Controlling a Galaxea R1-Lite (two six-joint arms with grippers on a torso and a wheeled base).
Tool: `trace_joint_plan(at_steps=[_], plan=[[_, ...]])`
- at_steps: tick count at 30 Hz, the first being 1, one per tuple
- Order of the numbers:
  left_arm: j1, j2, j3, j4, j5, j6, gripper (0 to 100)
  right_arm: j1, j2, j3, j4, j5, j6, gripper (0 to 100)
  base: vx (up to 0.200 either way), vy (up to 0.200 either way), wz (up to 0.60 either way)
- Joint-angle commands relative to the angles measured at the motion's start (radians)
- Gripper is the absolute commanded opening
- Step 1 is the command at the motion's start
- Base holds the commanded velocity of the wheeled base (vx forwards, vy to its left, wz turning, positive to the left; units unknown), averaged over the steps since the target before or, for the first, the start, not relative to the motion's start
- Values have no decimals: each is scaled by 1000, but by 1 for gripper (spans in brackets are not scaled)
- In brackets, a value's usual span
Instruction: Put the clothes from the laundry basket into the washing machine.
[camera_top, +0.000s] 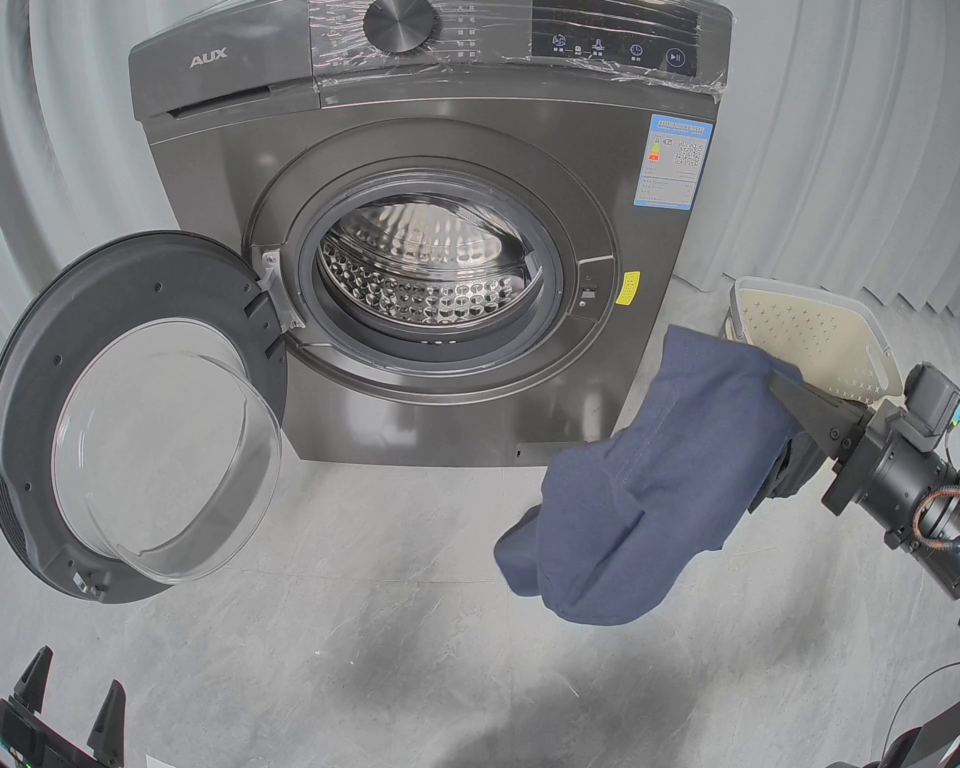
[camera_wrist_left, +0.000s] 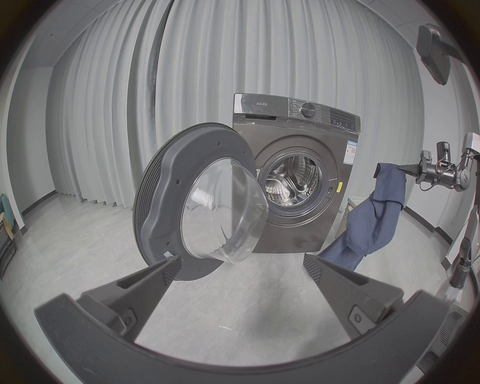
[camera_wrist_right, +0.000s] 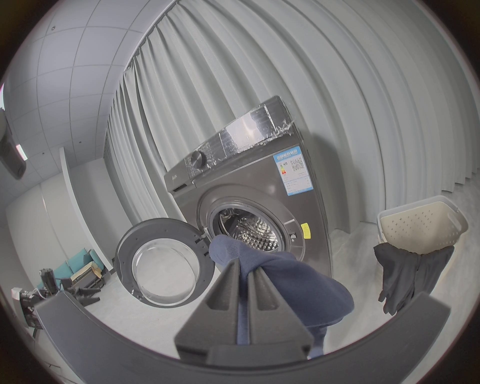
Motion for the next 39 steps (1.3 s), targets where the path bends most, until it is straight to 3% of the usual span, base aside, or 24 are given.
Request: trace_joint_plan(at_steps=[1,4,7,11,17,32,35,39], plan=[[2,-10,16,-3,0,12,100,4,3,38,-1,17,-4,0,0,0,0],[4,-6,18,-3,0,33,100,13,24,34,-16,49,-1,0,0,0,0],[4,-12,18,-3,-5,55,100,36,41,43,-15,52,-4,0,0,0,0],[4,-12,18,-3,-3,53,100,85,34,28,-13,52,-45,0,0,0,0],[4,-12,18,-3,-3,47,100,96,1,48,-1,101,-62,0,0,0,0],[2,-13,18,-3,0,43,100,116,3,-3,-15,85,-61,0,0,0,0],[2,-13,18,-2,-2,47,100,110,-3,1,-3,75,-22,0,0,0,0],[1,-12,18,-2,-2,47,100,105,-12,21,2,49,-15,0,0,0,0]])
